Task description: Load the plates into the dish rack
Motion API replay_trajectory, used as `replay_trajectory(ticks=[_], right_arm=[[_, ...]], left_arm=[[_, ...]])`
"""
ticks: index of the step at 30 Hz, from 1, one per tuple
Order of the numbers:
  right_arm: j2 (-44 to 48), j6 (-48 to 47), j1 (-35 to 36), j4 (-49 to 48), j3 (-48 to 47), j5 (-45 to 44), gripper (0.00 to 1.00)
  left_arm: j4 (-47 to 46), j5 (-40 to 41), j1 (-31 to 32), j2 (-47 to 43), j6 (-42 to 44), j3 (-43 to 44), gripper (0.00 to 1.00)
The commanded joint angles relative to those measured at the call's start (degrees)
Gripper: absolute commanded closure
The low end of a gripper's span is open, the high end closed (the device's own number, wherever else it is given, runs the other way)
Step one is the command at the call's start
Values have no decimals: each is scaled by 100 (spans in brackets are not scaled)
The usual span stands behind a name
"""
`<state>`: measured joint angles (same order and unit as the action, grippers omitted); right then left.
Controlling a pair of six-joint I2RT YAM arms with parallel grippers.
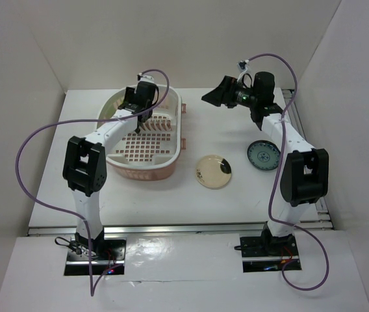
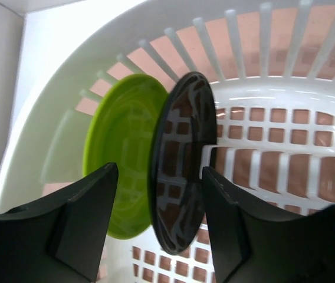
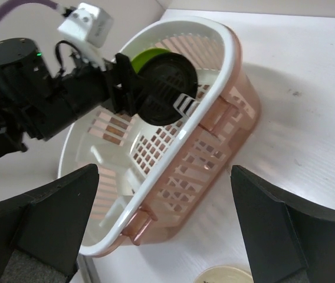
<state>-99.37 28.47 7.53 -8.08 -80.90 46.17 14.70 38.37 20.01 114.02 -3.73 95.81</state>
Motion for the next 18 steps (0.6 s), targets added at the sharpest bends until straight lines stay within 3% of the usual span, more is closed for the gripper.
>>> replay_trajectory(ticks=[1,2,5,11,15,18], right_arm=[[-56,-253,47,226,-153,-423,0],[-56,-393,47,454,-154,-1130,0],[-56,-649,47,1123,-224,-1908,0],[260,-896,-76,1615,513,-2376,0],[944,-1062,-103,1897,1163,-2656,0],[1490,-1063,-50,2310,1533,-2710,0]], left_arm=[[129,-347,-32,-388,-287,272,28],[130,-470,-32,-459,-365,272,20],[261,-838,-32,-896,-366,403,0],[673,-2875,-32,-1750,-751,693,0],[745,-5026,-32,-2059,-1402,693,0],[605,-5637,-32,-2226,-1736,439,0]])
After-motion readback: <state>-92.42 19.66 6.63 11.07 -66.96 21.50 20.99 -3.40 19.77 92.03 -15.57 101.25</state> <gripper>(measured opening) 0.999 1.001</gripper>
